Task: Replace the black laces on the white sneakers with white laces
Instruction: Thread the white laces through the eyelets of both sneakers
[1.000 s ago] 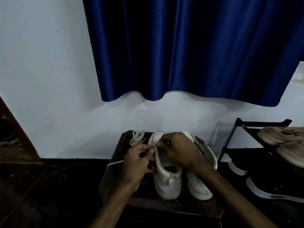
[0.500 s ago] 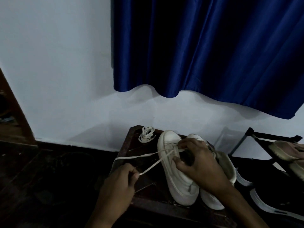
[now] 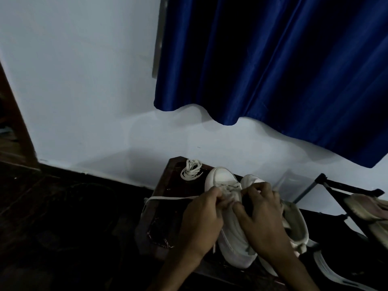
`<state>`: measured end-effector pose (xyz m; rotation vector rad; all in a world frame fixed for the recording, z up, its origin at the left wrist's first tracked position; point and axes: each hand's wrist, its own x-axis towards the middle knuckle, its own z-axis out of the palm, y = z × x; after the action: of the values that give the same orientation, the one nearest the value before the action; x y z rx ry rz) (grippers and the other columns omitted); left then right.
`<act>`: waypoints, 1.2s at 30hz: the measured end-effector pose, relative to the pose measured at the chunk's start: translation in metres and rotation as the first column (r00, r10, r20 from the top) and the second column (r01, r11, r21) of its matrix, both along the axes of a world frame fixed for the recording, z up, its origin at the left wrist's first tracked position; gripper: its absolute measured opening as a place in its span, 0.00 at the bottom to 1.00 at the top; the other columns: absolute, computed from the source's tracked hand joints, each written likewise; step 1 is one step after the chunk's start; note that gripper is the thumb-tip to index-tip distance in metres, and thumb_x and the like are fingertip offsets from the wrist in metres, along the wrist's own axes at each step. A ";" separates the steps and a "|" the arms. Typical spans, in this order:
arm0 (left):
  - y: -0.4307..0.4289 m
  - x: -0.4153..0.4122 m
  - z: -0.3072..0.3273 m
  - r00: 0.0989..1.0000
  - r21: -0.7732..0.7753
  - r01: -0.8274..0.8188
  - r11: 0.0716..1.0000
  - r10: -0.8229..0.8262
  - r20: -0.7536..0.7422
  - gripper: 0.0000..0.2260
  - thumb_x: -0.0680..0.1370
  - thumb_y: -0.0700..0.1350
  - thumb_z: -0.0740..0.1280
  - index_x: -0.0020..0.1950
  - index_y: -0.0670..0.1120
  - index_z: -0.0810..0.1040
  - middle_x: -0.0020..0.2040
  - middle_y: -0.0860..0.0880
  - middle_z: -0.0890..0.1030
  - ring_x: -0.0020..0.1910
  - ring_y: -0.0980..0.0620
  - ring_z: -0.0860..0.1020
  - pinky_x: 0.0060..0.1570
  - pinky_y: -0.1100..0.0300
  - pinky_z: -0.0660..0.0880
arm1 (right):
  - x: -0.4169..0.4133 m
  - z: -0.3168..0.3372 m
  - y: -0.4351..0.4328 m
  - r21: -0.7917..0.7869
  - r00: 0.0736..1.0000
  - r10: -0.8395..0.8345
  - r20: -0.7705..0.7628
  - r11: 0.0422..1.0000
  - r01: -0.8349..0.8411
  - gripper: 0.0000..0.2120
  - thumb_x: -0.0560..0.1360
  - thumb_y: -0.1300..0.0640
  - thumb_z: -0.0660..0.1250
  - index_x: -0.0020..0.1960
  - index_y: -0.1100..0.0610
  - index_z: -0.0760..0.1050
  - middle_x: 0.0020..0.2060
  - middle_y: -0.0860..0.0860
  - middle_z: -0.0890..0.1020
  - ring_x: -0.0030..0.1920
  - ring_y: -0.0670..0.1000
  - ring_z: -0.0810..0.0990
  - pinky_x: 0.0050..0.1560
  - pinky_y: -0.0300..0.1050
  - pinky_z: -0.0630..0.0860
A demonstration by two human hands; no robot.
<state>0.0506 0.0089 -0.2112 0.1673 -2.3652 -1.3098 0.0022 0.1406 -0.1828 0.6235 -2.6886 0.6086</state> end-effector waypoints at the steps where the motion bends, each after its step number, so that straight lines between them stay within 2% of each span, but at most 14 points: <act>1: -0.005 0.006 -0.003 0.999 -0.029 -0.013 0.999 0.014 0.038 0.04 0.80 0.51 0.64 0.48 0.52 0.74 0.46 0.54 0.82 0.48 0.54 0.79 0.44 0.57 0.72 | 0.000 -0.001 -0.001 -0.014 1.000 -0.010 -0.013 1.000 0.009 0.21 0.69 0.38 0.54 0.47 0.52 0.75 0.51 0.48 0.68 0.52 0.52 0.65 0.55 0.53 0.69; 7: -0.059 0.047 -0.015 0.932 -0.468 -0.148 0.872 0.280 0.228 0.07 0.81 0.55 0.58 0.53 0.55 0.73 0.54 0.57 0.77 0.57 0.57 0.74 0.50 0.59 0.72 | 0.001 -0.002 -0.002 -0.121 0.999 -0.012 -0.039 0.993 0.007 0.10 0.66 0.42 0.60 0.38 0.49 0.69 0.46 0.47 0.68 0.48 0.51 0.67 0.51 0.46 0.65; 10: -0.057 0.049 -0.011 0.947 -0.530 -0.169 0.831 0.285 0.145 0.07 0.80 0.54 0.60 0.55 0.55 0.73 0.56 0.57 0.74 0.57 0.54 0.72 0.48 0.60 0.71 | 0.003 -0.002 -0.004 -0.148 1.000 0.014 -0.019 0.989 -0.016 0.08 0.66 0.41 0.60 0.35 0.44 0.64 0.43 0.45 0.68 0.47 0.50 0.67 0.50 0.46 0.64; 14: -0.025 0.017 -0.001 0.990 -0.233 -0.131 0.964 0.114 -0.087 0.07 0.80 0.55 0.62 0.55 0.56 0.76 0.51 0.59 0.76 0.52 0.59 0.74 0.47 0.61 0.73 | 0.003 -0.004 -0.006 -0.173 0.999 0.014 -0.031 0.985 -0.019 0.11 0.66 0.42 0.61 0.37 0.49 0.70 0.43 0.45 0.69 0.48 0.51 0.68 0.49 0.47 0.67; 20: -0.011 0.003 -0.019 0.984 -0.092 -0.011 0.996 -0.006 -0.178 0.07 0.78 0.56 0.62 0.48 0.53 0.76 0.47 0.57 0.77 0.48 0.58 0.76 0.46 0.56 0.74 | 0.002 -0.005 -0.003 -0.131 0.999 0.016 -0.039 0.991 -0.021 0.10 0.67 0.44 0.63 0.38 0.50 0.71 0.44 0.45 0.68 0.49 0.51 0.68 0.49 0.44 0.63; 22: -0.025 0.021 -0.013 0.959 0.248 0.098 0.964 -0.025 -0.283 0.10 0.75 0.57 0.65 0.47 0.51 0.79 0.48 0.56 0.79 0.49 0.56 0.79 0.47 0.59 0.74 | 0.000 -0.003 -0.003 -0.138 0.999 0.012 -0.043 0.990 -0.017 0.09 0.67 0.44 0.63 0.37 0.49 0.70 0.44 0.45 0.68 0.49 0.50 0.68 0.49 0.44 0.63; 23: -0.040 0.030 -0.009 0.947 0.531 0.137 0.836 0.047 -0.318 0.11 0.72 0.57 0.68 0.48 0.51 0.81 0.51 0.54 0.81 0.51 0.54 0.80 0.51 0.57 0.75 | -0.001 -0.003 -0.003 -0.146 0.999 0.009 -0.048 0.989 -0.016 0.09 0.66 0.44 0.62 0.36 0.49 0.69 0.43 0.44 0.68 0.48 0.50 0.68 0.49 0.44 0.64; 24: -0.058 0.037 -0.008 0.931 0.767 0.213 0.606 0.112 -0.347 0.11 0.71 0.55 0.71 0.49 0.50 0.81 0.56 0.51 0.82 0.56 0.51 0.80 0.56 0.53 0.76 | -0.002 -0.003 -0.003 -0.153 0.999 0.006 -0.053 0.988 -0.014 0.09 0.66 0.44 0.62 0.36 0.49 0.68 0.43 0.44 0.68 0.48 0.50 0.68 0.49 0.44 0.64; 25: -0.077 0.045 -0.008 0.885 0.853 0.390 0.346 0.118 -0.451 0.10 0.73 0.52 0.72 0.51 0.49 0.81 0.60 0.45 0.81 0.62 0.47 0.78 0.63 0.46 0.74 | -0.002 -0.003 -0.003 -0.156 0.999 0.004 -0.053 0.988 -0.012 0.09 0.66 0.45 0.62 0.36 0.49 0.68 0.42 0.44 0.68 0.48 0.50 0.68 0.49 0.44 0.65; 27: -0.108 0.056 -0.005 0.732 0.726 0.679 -0.111 0.019 -0.681 0.11 0.85 0.45 0.55 0.58 0.41 0.73 0.61 0.37 0.77 0.66 0.38 0.73 0.73 0.40 0.57 | -0.001 -0.005 -0.004 -0.158 0.999 -0.003 -0.050 0.987 -0.005 0.09 0.66 0.45 0.63 0.36 0.50 0.69 0.42 0.44 0.69 0.48 0.50 0.69 0.50 0.45 0.66; 28: -0.113 0.057 -0.003 0.705 0.690 0.700 -0.182 0.025 -0.709 0.14 0.86 0.43 0.47 0.58 0.39 0.70 0.55 0.37 0.76 0.61 0.38 0.74 0.73 0.39 0.57 | 0.000 -0.005 -0.004 -0.158 0.999 -0.005 -0.050 0.987 -0.003 0.10 0.65 0.44 0.62 0.36 0.50 0.69 0.42 0.44 0.69 0.48 0.50 0.69 0.49 0.45 0.66; 30: -0.100 0.058 0.003 0.788 0.786 0.612 -0.084 -0.025 -0.616 0.09 0.84 0.43 0.53 0.50 0.43 0.72 0.38 0.46 0.73 0.39 0.49 0.74 0.55 0.47 0.76 | 0.000 -0.006 -0.003 -0.161 0.999 -0.011 -0.051 0.987 0.003 0.10 0.65 0.44 0.62 0.36 0.51 0.69 0.41 0.45 0.69 0.47 0.51 0.68 0.48 0.45 0.65; 32: -0.076 0.058 0.008 0.887 0.867 0.454 0.208 -0.014 -0.461 0.11 0.75 0.50 0.68 0.38 0.47 0.71 0.28 0.52 0.64 0.26 0.55 0.63 0.29 0.61 0.71 | -0.001 -0.005 -0.004 -0.154 0.999 -0.015 -0.049 0.988 0.007 0.11 0.65 0.44 0.63 0.36 0.51 0.69 0.41 0.46 0.69 0.47 0.51 0.68 0.48 0.46 0.66; 36: -0.059 0.046 -0.014 0.951 0.758 0.204 0.620 0.058 -0.304 0.23 0.68 0.61 0.73 0.27 0.48 0.66 0.26 0.51 0.61 0.25 0.53 0.61 0.28 0.58 0.67 | -0.002 -0.006 -0.004 -0.124 0.998 -0.012 -0.061 0.992 0.005 0.12 0.65 0.43 0.61 0.37 0.52 0.70 0.41 0.46 0.69 0.46 0.51 0.68 0.47 0.45 0.64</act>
<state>0.0970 -0.0504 -0.2249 0.1082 -1.4029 -2.1706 -0.0001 0.1365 -0.1892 0.5877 -2.5723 0.7355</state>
